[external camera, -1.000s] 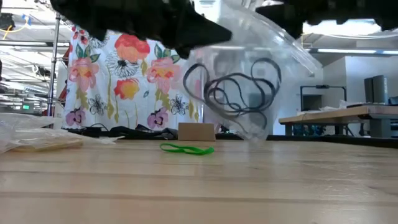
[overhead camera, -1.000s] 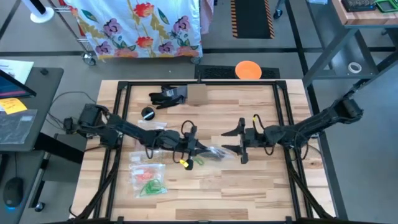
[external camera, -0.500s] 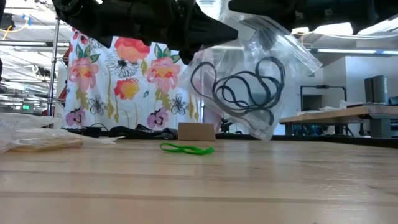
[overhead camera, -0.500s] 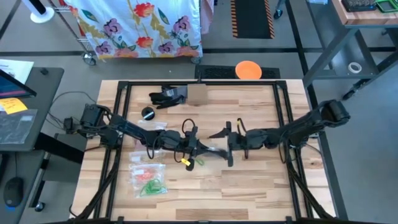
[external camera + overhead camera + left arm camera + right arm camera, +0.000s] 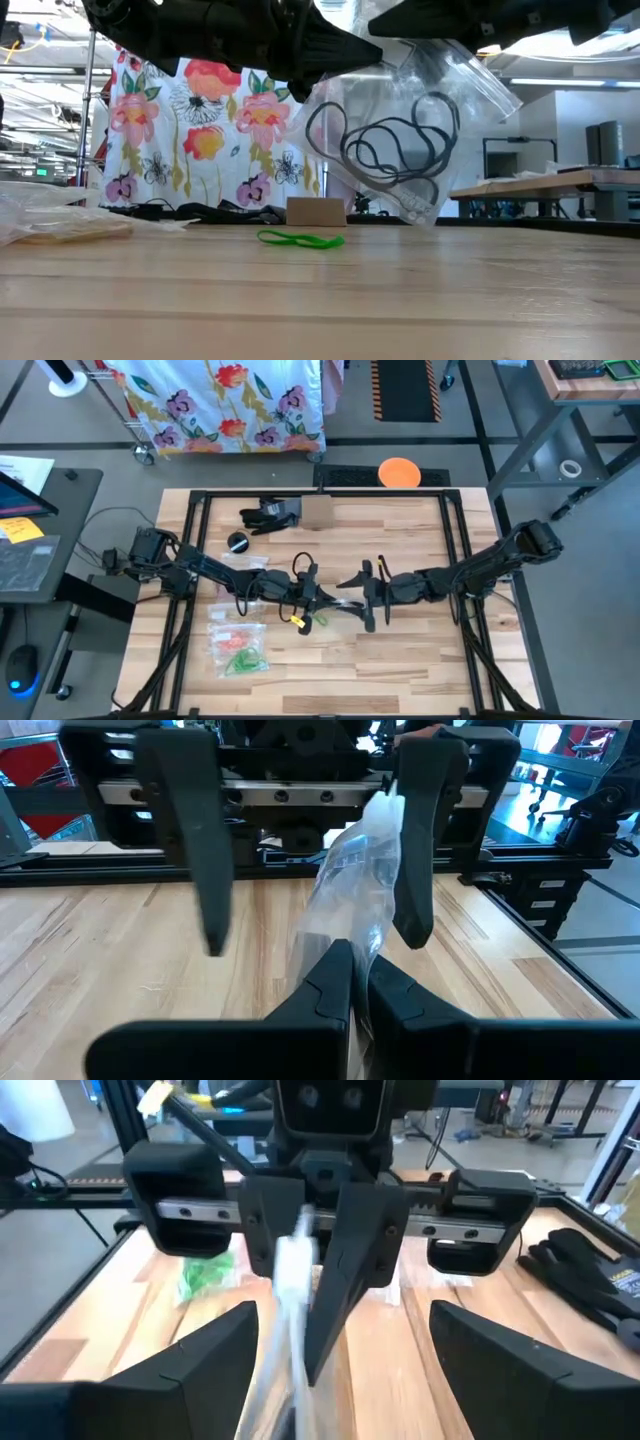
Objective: Sort rubber bands
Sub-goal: Close the transparent zip bag
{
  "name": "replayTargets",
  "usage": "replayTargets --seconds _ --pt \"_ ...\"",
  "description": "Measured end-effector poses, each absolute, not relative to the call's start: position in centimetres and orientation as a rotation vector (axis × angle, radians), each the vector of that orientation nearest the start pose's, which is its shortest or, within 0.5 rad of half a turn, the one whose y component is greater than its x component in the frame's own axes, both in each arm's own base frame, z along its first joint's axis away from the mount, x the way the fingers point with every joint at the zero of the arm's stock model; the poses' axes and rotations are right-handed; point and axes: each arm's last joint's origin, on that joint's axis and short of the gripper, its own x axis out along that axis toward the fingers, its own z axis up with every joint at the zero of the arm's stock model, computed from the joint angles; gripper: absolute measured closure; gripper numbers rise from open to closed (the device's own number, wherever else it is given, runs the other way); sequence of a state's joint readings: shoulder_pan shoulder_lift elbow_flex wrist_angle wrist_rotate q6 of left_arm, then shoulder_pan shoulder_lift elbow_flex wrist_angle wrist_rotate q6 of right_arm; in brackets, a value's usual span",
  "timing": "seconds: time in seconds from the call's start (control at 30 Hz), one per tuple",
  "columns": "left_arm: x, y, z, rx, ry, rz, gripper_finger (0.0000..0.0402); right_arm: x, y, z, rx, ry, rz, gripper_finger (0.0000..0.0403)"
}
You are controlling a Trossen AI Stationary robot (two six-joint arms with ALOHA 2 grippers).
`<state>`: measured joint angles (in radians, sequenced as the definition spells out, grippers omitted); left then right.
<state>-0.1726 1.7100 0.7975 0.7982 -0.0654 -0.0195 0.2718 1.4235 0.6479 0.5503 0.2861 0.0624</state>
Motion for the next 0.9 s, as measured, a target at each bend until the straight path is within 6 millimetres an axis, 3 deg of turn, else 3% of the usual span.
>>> replayTargets --seconds 0.17,0.37,0.4,0.7,0.9 --pt "34.51 -5.82 19.68 -0.006 0.114 -0.106 0.0401 28.15 7.32 21.26 -0.015 0.236 -0.016 0.0200" --pt "34.52 -5.77 19.64 -0.012 0.119 -0.102 0.0401 28.14 7.14 21.04 -0.036 0.259 -0.017 0.0372" --pt "34.50 -5.79 19.57 -0.021 0.126 -0.108 0.0402 28.14 7.15 21.04 -0.046 0.260 -0.012 0.0385" --pt "34.40 -5.87 19.10 -0.021 0.180 -0.099 0.0399 28.08 7.25 20.91 -0.063 0.273 -0.008 0.0402" --pt "34.18 -6.68 18.80 0.053 0.208 -0.102 0.0343 28.04 7.21 20.74 -0.068 0.291 -0.010 0.0402"
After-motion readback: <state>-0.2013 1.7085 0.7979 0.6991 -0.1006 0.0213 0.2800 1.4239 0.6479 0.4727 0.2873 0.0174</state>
